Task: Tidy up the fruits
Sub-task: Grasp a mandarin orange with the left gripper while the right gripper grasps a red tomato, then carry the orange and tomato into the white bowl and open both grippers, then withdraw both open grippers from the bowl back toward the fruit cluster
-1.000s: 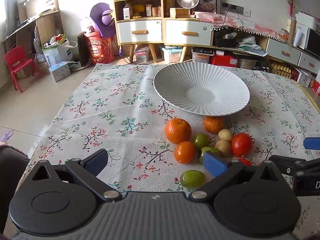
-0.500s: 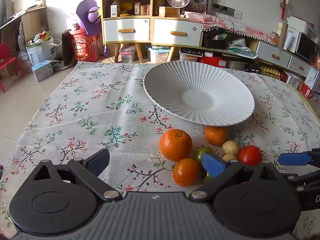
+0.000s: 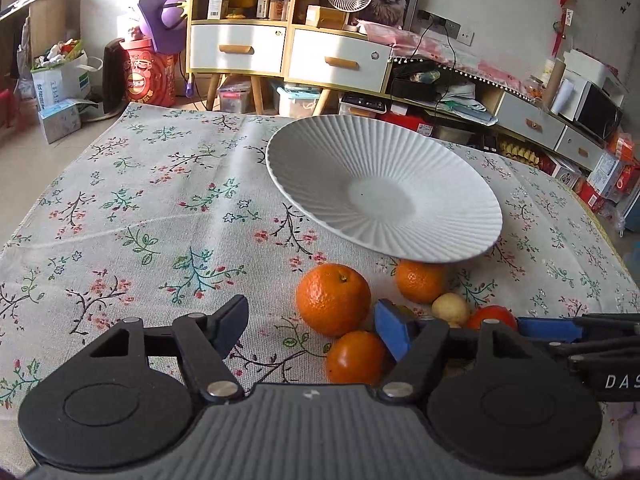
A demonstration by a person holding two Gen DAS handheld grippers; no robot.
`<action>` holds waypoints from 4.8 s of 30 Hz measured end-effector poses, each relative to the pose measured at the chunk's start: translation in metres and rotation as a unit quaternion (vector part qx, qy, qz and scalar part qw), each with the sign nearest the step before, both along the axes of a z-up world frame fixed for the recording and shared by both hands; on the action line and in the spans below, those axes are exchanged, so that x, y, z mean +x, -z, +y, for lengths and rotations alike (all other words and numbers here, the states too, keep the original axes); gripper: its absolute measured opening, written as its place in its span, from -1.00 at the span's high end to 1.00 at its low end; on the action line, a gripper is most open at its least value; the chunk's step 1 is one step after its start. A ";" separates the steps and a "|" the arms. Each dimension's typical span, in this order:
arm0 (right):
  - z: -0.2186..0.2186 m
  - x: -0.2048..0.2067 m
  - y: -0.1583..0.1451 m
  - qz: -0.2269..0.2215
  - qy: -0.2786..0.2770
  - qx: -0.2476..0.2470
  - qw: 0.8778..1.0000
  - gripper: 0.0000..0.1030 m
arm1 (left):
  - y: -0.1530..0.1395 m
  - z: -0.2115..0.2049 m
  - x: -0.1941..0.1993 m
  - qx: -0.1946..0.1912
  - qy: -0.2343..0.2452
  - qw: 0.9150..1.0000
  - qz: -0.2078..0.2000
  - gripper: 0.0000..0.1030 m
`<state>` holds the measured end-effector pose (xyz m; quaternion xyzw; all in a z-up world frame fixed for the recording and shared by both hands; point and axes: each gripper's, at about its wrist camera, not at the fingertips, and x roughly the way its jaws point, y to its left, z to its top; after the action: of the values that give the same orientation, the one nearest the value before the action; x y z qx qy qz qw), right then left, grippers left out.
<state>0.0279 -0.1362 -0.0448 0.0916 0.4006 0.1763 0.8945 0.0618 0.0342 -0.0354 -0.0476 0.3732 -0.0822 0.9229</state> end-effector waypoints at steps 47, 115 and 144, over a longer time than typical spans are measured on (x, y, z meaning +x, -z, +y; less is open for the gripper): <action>-0.004 0.066 -0.032 -0.064 0.015 0.008 0.998 0.28 | -0.031 -0.027 0.048 0.008 0.080 0.995 -0.050 0.39; 0.003 -0.014 -0.037 -0.098 -0.014 -0.069 0.993 -0.99 | -0.030 0.013 -0.042 0.056 0.071 0.996 -0.019 -0.82; 0.021 -0.039 0.007 -0.047 -0.050 -0.145 0.987 -0.66 | 0.007 -0.001 -0.082 0.017 0.146 0.988 0.055 -0.27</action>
<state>-0.0110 -0.1151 -0.0516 -0.0676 0.3832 0.1655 0.9062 -0.0203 0.0335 -0.0422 0.0189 0.4280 -0.2064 0.8797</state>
